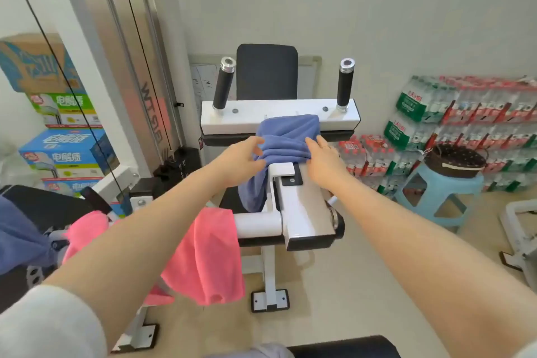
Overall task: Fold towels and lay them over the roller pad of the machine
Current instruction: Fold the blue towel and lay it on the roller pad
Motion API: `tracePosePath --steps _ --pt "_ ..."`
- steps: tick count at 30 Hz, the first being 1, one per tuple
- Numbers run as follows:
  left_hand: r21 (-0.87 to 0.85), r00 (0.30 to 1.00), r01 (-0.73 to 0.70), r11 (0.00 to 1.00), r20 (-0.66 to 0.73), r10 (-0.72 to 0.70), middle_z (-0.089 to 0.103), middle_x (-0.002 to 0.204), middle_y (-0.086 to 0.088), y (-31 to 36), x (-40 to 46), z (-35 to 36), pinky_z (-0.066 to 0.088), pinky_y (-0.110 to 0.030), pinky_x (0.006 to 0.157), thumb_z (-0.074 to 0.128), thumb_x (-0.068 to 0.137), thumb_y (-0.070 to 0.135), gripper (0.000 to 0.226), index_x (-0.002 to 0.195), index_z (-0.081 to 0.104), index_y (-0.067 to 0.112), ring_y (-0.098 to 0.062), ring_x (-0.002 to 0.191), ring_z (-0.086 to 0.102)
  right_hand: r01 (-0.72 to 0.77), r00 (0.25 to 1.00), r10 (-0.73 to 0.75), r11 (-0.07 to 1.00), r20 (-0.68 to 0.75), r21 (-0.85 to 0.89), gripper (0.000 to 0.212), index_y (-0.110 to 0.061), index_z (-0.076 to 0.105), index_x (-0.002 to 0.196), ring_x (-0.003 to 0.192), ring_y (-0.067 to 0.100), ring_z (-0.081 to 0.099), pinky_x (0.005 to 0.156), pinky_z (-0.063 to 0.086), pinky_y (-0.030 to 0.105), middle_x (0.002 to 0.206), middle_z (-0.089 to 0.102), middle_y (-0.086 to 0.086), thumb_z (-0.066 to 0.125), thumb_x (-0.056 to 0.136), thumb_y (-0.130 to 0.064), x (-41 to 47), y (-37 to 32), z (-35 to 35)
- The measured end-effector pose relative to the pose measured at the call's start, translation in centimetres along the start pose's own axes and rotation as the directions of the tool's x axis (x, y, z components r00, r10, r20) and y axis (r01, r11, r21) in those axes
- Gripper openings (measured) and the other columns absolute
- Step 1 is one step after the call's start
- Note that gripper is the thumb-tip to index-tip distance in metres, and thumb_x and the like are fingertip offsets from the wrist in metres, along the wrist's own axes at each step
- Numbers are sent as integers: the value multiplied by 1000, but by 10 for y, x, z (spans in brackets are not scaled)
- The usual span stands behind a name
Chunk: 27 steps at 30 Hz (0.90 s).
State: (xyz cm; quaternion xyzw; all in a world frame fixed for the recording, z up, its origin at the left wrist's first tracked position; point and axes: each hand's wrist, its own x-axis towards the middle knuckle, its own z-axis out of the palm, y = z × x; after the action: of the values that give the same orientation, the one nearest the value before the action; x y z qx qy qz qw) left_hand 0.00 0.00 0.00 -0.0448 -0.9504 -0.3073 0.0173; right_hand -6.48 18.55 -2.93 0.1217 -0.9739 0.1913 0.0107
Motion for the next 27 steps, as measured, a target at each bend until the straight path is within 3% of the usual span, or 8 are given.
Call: tracePosePath --steps 3,7,10,13,15,18,22,27 --pt "29 997 -82 996 4 82 53 117 -8 -4 19 2 40 -30 84 50 88 14 34 121 47 13 -23 104 53 -5 999 8 997 39 -73 57 -14 14 149 141 31 20 113 27 41 156 19 11 39 98 -21 16 1 9" --pt "17 993 -117 993 1 117 37 147 -3 -10 34 6 33 -26 100 49 93 18 53 143 32 15 -20 131 41 -32 998 27 996 -60 -86 28 -8 45 121 112 36 47 85 39 40 120 54 19 39 96 -20 24 8 16" --pt "1 981 -189 982 -43 189 33 150 -1 -8 37 7 24 -21 104 48 95 24 58 147 23 18 -17 137 32 40 993 -8 964 -119 264 9 -12 47 96 83 21 52 62 38 27 89 56 5 47 94 -21 15 8 1" --pt "-108 959 -283 953 -46 279 34 150 -1 6 35 5 20 -18 103 48 96 30 64 149 14 21 -16 137 31 146 989 -114 746 -92 650 8 -17 51 85 69 7 49 62 39 18 77 53 -4 57 91 -17 -7 0 -23" --pt "-92 942 -335 938 -40 333 50 136 -4 17 32 6 30 -24 101 49 94 37 55 143 33 18 -19 125 44 158 977 -210 621 -31 767 10 -18 57 87 73 7 54 66 45 14 80 59 -1 55 91 -9 -26 -3 -36" --pt "-21 951 -308 951 -20 308 55 73 -3 37 18 10 38 -33 67 48 87 48 42 84 58 7 -20 70 47 73 962 -272 351 27 934 12 -12 61 92 76 11 62 69 50 20 82 67 2 52 88 -5 -54 1 -55" --pt "-218 953 -274 937 73 295 42 62 4 62 -18 14 31 -27 60 60 80 46 42 72 51 6 -11 60 37 -76 949 -312 -76 49 994 28 -2 62 84 72 23 66 69 54 29 75 68 11 64 58 -12 -91 15 -85" --pt "-393 926 -87 915 307 220 47 64 2 86 -69 22 34 -21 58 70 63 43 37 69 59 8 -9 59 42 -72 944 -327 -292 -29 954 47 -6 62 66 59 21 61 61 53 25 61 61 7 84 27 -19 -143 32 -114"
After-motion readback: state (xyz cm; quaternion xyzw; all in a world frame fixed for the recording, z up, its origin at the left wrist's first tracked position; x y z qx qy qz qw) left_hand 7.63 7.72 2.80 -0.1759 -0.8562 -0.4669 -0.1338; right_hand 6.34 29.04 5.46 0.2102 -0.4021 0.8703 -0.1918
